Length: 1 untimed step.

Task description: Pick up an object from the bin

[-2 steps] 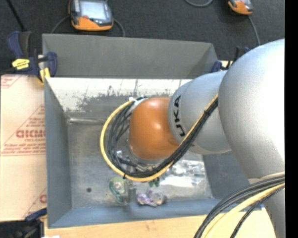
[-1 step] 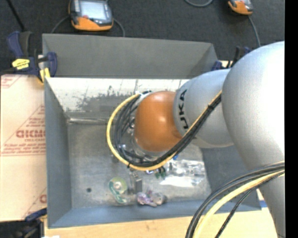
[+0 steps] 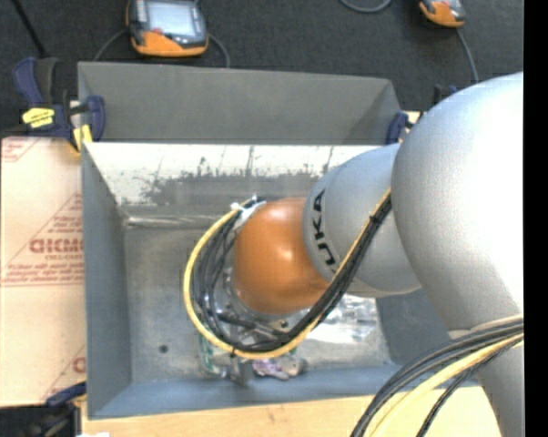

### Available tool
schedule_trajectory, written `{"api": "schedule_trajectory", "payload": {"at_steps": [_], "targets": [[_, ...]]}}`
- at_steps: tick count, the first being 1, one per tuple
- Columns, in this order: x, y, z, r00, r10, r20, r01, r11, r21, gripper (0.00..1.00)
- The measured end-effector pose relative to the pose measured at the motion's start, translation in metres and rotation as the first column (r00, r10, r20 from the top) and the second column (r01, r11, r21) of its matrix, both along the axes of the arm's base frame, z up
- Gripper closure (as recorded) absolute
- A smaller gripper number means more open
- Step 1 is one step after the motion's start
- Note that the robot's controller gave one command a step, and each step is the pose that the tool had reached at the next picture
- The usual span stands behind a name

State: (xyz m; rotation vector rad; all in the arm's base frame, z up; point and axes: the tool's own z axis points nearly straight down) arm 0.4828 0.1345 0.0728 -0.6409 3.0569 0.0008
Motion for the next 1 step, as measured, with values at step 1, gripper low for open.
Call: {"api": "schedule_trajectory", "payload": {"at_steps": [1], "targets": [[0.0052, -0.0025, -0.0017, 0.997, -0.083, -0.006, 0.083, 0.997, 0.002, 0.00]]}}
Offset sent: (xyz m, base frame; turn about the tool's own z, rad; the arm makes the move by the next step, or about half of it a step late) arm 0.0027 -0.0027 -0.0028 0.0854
